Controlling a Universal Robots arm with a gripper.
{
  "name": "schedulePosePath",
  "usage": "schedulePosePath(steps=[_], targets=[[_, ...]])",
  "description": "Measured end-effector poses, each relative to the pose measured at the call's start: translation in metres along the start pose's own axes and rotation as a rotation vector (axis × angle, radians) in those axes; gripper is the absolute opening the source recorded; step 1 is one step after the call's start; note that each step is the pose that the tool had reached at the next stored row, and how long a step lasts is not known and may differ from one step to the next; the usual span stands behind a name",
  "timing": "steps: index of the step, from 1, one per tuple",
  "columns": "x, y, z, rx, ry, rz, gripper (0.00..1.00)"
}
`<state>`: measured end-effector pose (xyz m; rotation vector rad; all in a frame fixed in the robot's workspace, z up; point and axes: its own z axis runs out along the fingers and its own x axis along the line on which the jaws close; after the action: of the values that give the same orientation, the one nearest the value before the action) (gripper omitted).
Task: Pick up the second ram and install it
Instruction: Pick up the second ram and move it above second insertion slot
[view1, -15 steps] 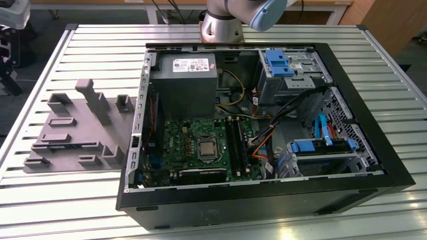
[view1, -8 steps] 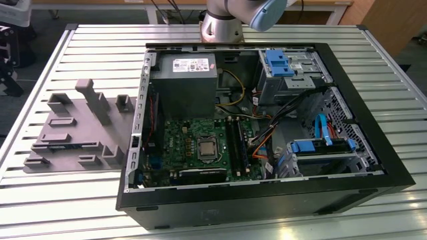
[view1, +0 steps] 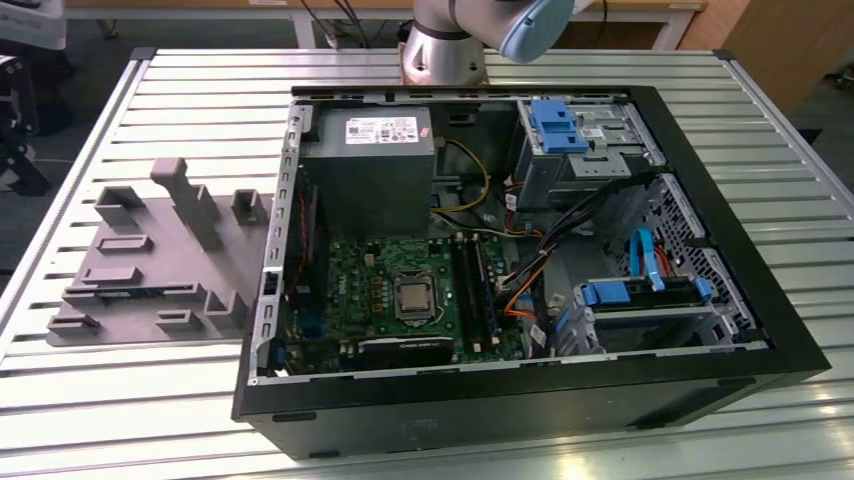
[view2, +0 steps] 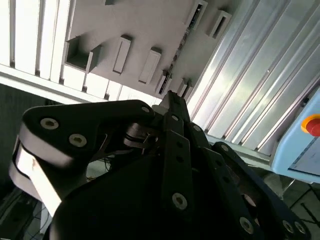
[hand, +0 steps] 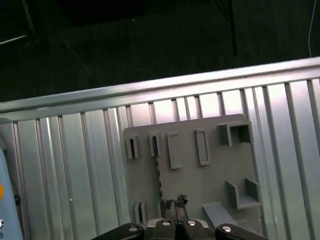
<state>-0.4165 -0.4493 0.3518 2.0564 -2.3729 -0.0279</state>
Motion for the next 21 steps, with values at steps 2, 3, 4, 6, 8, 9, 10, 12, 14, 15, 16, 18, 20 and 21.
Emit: schedulePosePath(steps=[2,3,4,6,8,9,10,12,14,15,16,18,20,21], targets=[[0.0000,0.0000,0.0007,-0.0003,0.0004,-0.029,0.11],[0.0000,0.0000,0.0011,-0.0005,0.0007,-0.043,0.11],[0.0000,0.0000,0.0014,-0.0006,0.0008,-0.058,0.11],[0.0001,0.0000,0.0022,-0.0009,0.0012,-0.085,0.11],[0.0002,0.0001,0.0029,-0.0012,0.0016,-0.107,0.11],[0.0003,0.0005,0.0033,-0.0012,0.0016,-0.115,0.11],[0.0004,0.0007,0.0036,-0.0011,0.0016,-0.116,0.11],[0.0004,0.0007,0.0036,-0.0013,0.0018,-0.116,0.11],[0.0004,0.0007,0.0037,-0.0013,0.0018,-0.116,0.11],[0.0004,0.0007,0.0037,-0.0012,0.0017,-0.116,0.17],[0.0004,0.0007,0.0039,-0.0012,0.0017,-0.116,0.24],[0.0004,0.0007,0.0049,-0.0009,0.0016,-0.116,0.29],[0.0004,0.0007,0.0072,-0.0010,0.0017,-0.116,0.41],[0.0005,0.0008,0.0089,-0.0006,0.0017,-0.116,0.41]])
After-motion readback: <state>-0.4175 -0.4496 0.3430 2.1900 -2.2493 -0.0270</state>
